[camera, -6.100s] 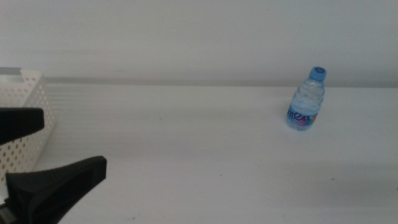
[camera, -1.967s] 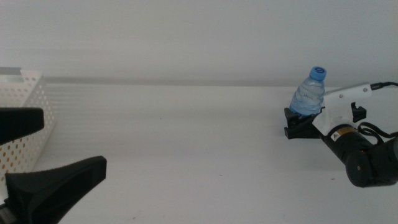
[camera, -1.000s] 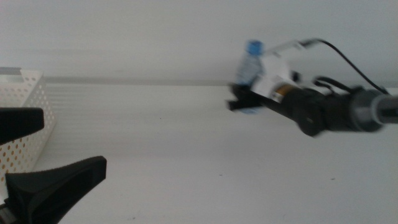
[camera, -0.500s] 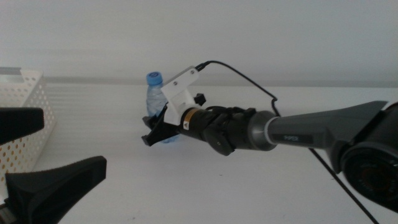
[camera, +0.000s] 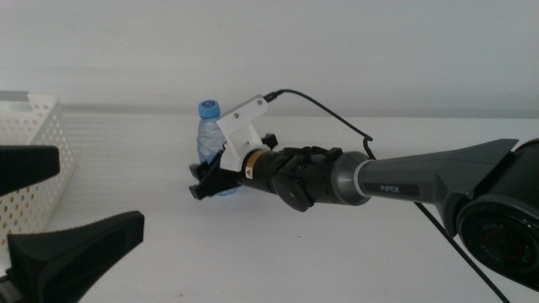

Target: Use arms to grab the bottles and put them into the dustbin to the left of the table.

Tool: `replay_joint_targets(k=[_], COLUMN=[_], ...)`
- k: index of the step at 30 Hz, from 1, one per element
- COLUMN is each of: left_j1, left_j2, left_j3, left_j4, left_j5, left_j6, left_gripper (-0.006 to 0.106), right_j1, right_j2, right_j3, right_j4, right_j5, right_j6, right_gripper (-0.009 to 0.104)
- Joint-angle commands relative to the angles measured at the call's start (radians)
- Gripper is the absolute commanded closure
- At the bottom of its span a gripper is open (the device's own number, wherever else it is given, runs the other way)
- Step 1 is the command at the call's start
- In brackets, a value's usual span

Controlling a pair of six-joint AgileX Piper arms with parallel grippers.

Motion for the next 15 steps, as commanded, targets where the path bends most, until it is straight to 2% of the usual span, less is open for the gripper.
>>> replay_joint_targets(k=[1, 9, 15], left_j1=[-0.007, -0.007, -0.007], left_j2=[-0.005, -0.005, -0.005], left_j3=[0.004, 0.004, 0.004], left_j4=[-0.011, -0.011, -0.011], left_j5=[-0.016, -0.016, -0.016], left_j6=[-0.005, -0.005, -0.005], left_gripper=[0.007, 0.007, 0.007], right_j1=[0.003, 0.003, 0.005], right_j2=[-0.008, -0.146, -0.344], right_j3=[-0.006, 0.054, 0.182], right_j4=[-0.004, -0.004, 0.055], right_j5=[0.085, 0.290, 0.422], right_j6=[0.021, 0.021, 0.017], right_gripper=[0.017, 0.016, 0.016])
